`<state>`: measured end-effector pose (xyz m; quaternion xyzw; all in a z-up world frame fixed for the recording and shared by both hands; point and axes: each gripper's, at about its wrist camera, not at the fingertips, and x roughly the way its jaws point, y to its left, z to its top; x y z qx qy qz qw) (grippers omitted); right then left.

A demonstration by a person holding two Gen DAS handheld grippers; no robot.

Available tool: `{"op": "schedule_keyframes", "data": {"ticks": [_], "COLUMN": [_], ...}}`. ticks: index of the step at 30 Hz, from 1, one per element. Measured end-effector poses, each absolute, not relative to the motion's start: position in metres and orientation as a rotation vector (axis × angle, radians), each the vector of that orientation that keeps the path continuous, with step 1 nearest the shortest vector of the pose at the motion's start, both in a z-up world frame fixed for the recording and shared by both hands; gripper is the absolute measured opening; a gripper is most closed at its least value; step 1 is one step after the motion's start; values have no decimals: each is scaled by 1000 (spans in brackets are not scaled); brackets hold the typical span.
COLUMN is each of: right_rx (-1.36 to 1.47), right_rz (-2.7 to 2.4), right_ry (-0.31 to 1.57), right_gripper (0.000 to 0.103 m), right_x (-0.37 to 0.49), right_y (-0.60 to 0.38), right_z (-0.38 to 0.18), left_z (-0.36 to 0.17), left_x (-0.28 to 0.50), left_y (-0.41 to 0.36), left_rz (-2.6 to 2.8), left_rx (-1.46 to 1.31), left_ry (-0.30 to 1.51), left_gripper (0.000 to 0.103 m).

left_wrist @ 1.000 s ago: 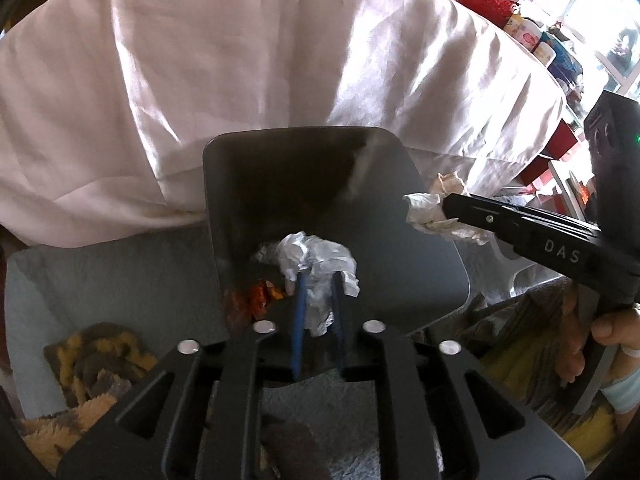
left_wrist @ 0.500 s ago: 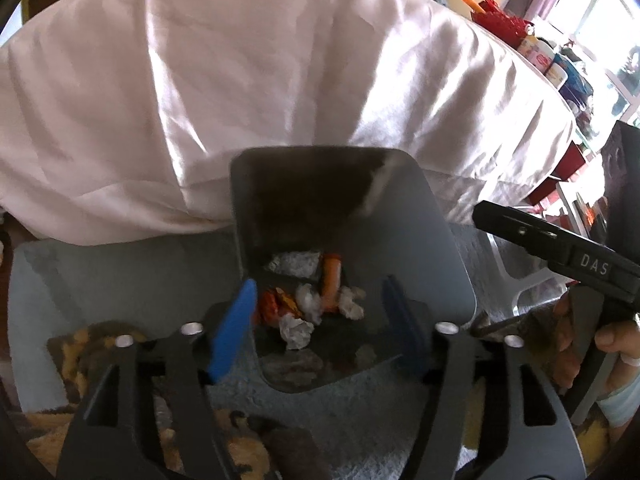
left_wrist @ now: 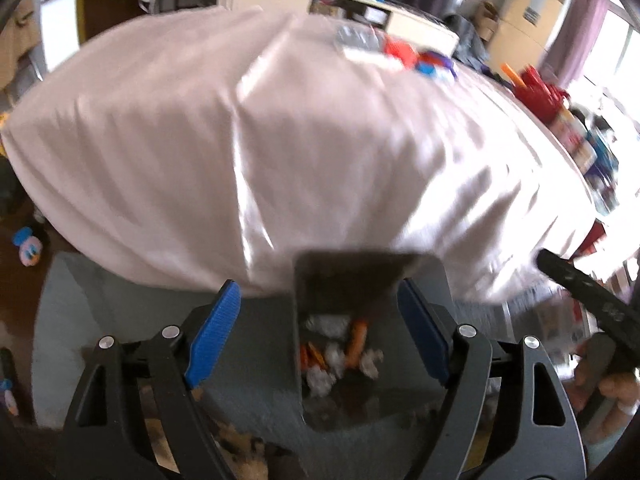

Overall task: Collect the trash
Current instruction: 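Move both open tools back up over the remaining trash on the table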

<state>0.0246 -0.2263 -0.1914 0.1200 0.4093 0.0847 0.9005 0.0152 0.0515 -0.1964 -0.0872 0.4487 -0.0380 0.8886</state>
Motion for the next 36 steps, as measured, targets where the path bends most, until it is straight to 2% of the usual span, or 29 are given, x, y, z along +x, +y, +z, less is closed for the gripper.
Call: {"op": "schedule_keyframes", "data": {"ticks": [6, 12, 22, 36], "right_rx": [237, 196, 172, 88], "right_rz": [133, 115, 106, 119], "right_ry": [789, 857, 930, 940], "right_gripper": [96, 94, 94, 94], "right_x": [83, 159, 246, 284], "right_y": [-229, -215, -189, -160], "right_z": [-144, -141, -160, -167], "left_z": [-155, -138, -161, -162], "left_x": [64, 120, 185, 235], "left_y": [49, 22, 14, 6], "left_rz": [-49, -82, -94, -138], "left_rx": [-155, -98, -132, -54], "left_ry": [858, 840, 927, 915], "left_gripper": [76, 76, 76, 78]}}
